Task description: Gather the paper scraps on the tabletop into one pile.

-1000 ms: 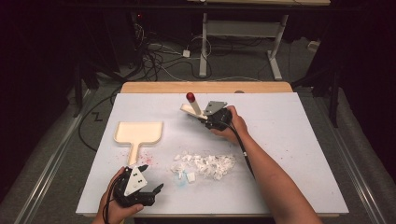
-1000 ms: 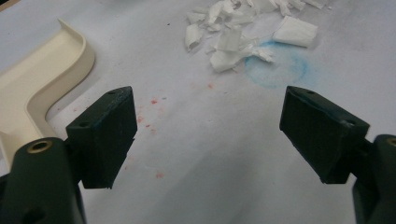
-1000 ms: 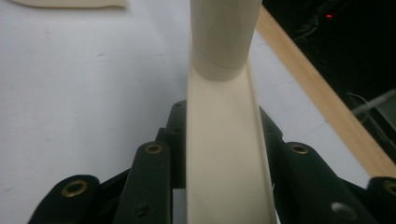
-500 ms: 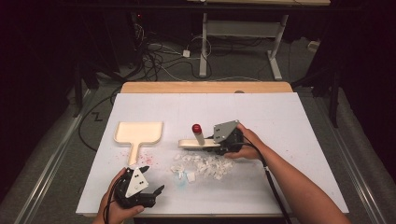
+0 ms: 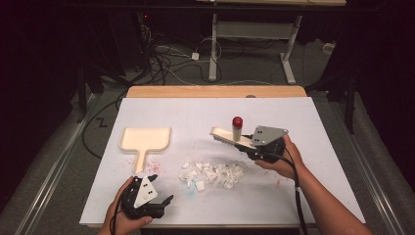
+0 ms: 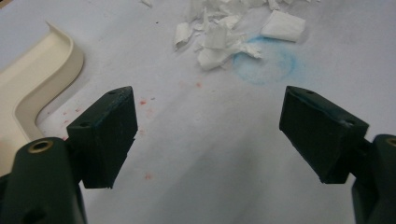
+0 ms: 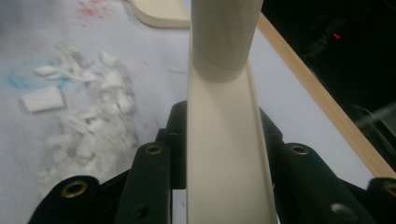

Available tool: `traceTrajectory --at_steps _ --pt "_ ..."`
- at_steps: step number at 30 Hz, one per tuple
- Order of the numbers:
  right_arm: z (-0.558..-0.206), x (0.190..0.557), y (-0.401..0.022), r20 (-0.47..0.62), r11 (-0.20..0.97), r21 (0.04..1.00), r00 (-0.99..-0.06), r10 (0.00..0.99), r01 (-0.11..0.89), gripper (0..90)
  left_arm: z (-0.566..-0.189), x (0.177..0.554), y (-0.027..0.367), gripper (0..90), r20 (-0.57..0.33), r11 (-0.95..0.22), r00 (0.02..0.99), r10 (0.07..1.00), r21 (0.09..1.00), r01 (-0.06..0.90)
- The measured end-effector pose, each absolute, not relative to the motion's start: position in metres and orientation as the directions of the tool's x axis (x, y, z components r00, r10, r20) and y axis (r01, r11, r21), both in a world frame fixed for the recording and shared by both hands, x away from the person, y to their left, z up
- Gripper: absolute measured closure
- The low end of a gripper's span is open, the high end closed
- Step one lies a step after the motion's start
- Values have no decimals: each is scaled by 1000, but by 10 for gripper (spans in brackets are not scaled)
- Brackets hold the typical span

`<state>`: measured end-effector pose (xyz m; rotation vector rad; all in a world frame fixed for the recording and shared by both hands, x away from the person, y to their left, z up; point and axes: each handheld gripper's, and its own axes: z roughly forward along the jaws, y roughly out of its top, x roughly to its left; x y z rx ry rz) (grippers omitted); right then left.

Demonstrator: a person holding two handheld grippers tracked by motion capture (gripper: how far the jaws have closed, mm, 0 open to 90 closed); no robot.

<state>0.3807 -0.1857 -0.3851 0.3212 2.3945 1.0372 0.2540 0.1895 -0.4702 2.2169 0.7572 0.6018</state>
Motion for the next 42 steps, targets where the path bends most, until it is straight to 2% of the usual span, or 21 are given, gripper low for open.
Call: traceTrajectory --at_steps 5,8,14,21,29,35,42 --pt "-388 365 -215 -343 660 734 -751 564 161 679 -469 253 190 185 201 -580 718 666 745 330" --pt "-400 356 -230 -374 645 728 -655 657 232 680 -467 252 190 187 213 -580 716 665 751 315" --pt "-430 366 -234 -338 615 683 -577 744 394 681 -465 252 187 187 215 -579 717 663 755 309" --pt "-441 351 -196 -351 644 673 -609 712 365 679 -465 254 187 187 220 -582 721 657 756 300" --pt "-436 334 -157 -254 610 729 -705 662 310 680 -464 253 189 188 222 -579 719 659 759 297" --pt "-425 330 -157 -271 597 759 -706 654 261 680 -465 253 189 187 222 -582 718 660 756 300" --pt "-412 353 -170 -243 550 792 -688 684 267 680 -465 255 190 188 208 -567 711 671 762 313"
